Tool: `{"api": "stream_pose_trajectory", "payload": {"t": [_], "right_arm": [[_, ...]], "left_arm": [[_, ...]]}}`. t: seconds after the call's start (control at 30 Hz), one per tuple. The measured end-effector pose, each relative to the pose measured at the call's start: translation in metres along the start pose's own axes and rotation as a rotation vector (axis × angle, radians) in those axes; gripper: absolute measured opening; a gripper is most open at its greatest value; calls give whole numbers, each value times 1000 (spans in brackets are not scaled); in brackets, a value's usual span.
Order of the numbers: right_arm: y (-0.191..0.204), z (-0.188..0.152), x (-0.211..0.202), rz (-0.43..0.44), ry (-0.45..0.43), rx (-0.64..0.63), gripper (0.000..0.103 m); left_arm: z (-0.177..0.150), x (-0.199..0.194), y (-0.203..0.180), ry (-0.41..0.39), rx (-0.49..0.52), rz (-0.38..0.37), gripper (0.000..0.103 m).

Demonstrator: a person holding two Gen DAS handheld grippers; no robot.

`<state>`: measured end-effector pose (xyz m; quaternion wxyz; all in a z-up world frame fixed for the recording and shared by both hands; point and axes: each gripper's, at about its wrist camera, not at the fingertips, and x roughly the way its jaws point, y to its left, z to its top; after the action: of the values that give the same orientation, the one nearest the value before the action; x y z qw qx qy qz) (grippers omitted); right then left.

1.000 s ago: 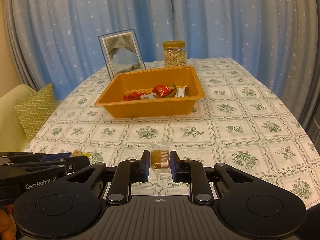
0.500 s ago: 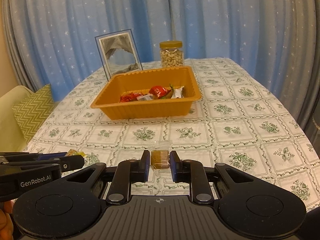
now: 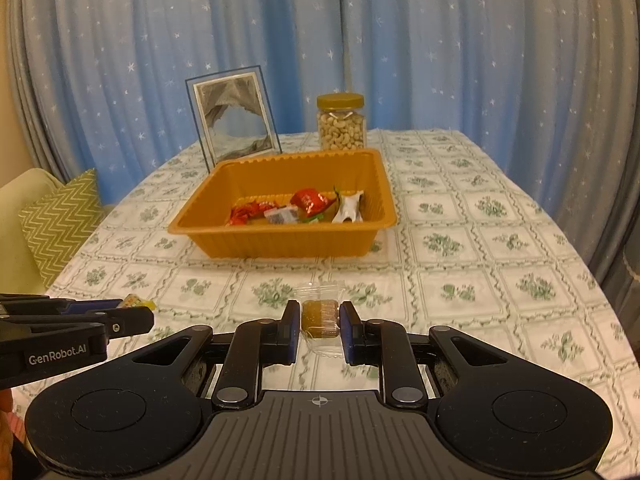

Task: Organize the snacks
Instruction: 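Carry the yellow cake and brown cube candy over the orange tray with both tools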

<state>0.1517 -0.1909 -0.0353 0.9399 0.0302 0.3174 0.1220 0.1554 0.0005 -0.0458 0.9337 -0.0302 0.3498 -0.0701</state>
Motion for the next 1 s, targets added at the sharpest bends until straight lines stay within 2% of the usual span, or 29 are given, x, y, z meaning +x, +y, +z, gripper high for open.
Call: {"api": "stream_pose_trajectory", "payload": {"t": [0.73, 1.0], "right_arm": [[-14, 72, 67, 20, -70, -29, 21], [-20, 91, 99, 32, -59, -12, 21]], "left_arm": [[80, 60, 21, -62, 49, -15, 22], [105, 90, 26, -80, 34, -31, 22]]}}
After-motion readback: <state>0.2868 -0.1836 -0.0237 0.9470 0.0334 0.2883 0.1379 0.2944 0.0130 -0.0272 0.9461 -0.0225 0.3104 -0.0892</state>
